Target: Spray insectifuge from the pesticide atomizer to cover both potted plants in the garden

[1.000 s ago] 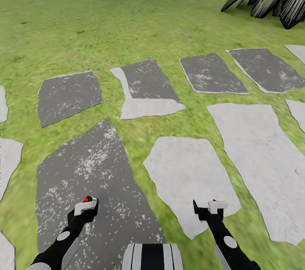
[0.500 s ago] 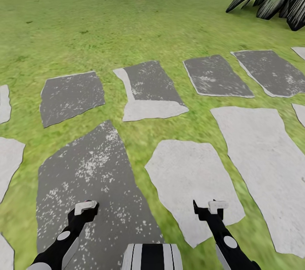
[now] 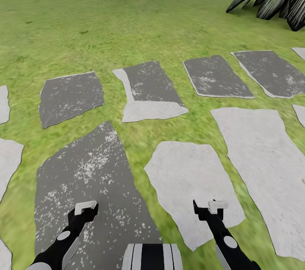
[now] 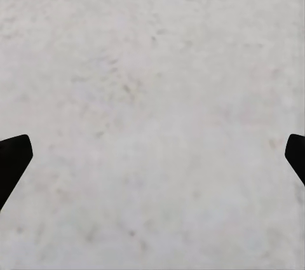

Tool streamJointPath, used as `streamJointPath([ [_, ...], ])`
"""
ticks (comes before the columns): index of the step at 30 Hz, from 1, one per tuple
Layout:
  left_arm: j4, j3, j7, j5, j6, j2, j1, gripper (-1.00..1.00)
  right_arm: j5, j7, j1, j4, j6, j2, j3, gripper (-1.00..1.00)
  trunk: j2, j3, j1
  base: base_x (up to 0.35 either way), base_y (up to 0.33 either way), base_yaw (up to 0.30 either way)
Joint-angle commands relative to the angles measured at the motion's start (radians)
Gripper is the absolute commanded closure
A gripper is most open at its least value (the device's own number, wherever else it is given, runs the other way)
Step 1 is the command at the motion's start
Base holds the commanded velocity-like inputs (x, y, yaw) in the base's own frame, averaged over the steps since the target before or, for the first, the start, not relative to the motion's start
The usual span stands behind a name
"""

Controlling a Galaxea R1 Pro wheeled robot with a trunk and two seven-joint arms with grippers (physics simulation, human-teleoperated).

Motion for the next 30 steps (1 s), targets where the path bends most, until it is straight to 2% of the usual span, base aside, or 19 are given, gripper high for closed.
streamJointPath([
  [1, 0.001, 0.000, -0.001, 0.007, -0.003, 0.000, 0.000, -1.00, 0.000, 0.000, 0.000, 0.001, -0.003, 0.000, 0.000, -1.00, 0.000, -0.001, 0.000, 0.003, -0.001, 0.000],
  [11, 0.009, 0.001, -0.001, 0.008, -0.005, 0.000, 0.003, -1.00, 0.000, 0.000, 0.000, 0.001, -0.003, 0.000, 0.000, -1.00, 0.000, -0.001, 0.000, 0.000, 0.000, 0.000],
  [17, 0.037, 0.002, -0.001, 0.012, -0.116, -0.001, 0.005, -1.00, 0.000, 0.000, 0.000, 0.001, -0.003, 0.000, 0.000, -1.00, 0.000, -0.001, 0.000, 0.000, 0.000, 0.000],
  [30, 0.043, 0.003, -0.002, 0.015, -0.136, -0.001, 0.005, -1.00, 0.000, 0.000, 0.000, 0.001, -0.003, 0.000, 0.000, -1.00, 0.000, -0.002, 0.000, 0.000, 0.000, 0.000],
])
